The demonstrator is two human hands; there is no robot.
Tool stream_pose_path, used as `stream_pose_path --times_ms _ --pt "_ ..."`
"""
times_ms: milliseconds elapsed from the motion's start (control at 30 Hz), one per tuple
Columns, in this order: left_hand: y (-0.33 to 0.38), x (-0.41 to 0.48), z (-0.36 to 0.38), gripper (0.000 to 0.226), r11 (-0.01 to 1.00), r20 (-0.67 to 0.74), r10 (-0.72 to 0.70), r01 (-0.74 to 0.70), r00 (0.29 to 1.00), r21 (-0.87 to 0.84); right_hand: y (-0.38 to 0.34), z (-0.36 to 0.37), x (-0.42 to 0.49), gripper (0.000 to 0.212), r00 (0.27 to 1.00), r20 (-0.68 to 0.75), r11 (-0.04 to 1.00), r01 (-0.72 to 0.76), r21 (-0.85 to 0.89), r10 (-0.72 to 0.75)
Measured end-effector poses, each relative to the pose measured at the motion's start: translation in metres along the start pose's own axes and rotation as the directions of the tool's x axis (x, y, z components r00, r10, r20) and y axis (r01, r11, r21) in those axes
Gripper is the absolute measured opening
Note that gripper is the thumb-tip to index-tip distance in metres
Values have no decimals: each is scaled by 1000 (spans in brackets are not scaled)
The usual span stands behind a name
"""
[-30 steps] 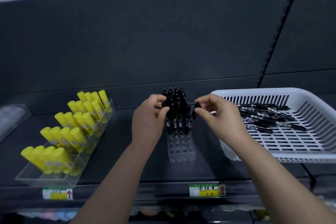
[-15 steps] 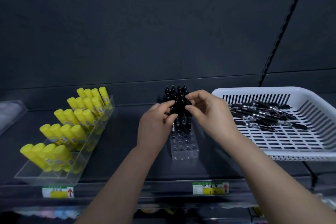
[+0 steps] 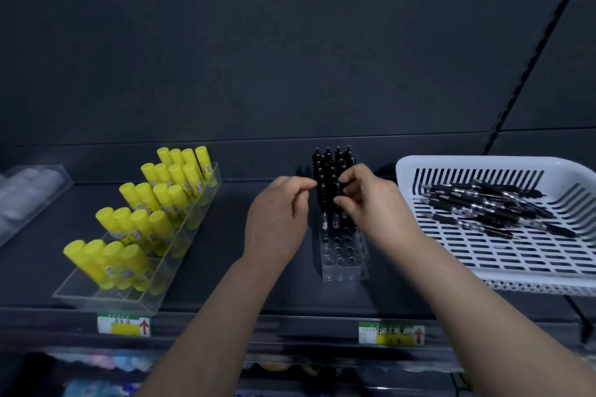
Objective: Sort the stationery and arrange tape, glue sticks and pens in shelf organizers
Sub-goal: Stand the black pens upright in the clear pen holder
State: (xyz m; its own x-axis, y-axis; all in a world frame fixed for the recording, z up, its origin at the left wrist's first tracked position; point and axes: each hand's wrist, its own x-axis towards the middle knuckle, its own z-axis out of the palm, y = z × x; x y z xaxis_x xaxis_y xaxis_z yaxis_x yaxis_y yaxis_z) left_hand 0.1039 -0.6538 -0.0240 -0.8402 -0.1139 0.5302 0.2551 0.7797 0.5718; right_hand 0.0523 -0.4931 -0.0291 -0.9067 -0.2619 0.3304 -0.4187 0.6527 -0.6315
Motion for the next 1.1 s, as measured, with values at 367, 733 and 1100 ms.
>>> stream_pose_path --times_ms 367,733,1100 --pt "55 13 41 22 980 17 167 -164 986 -113 54 -73 -33 15 998 -55 895 -31 -445 7" --pt "135 27 162 19 984 667 135 -177 733 -4 155 -165 -80 14 970 -168 809 -237 -538 173" --pt "193 42 250 19 832 837 -23 -454 547 319 211 -198 -93 15 948 -145 819 -319 -478 284"
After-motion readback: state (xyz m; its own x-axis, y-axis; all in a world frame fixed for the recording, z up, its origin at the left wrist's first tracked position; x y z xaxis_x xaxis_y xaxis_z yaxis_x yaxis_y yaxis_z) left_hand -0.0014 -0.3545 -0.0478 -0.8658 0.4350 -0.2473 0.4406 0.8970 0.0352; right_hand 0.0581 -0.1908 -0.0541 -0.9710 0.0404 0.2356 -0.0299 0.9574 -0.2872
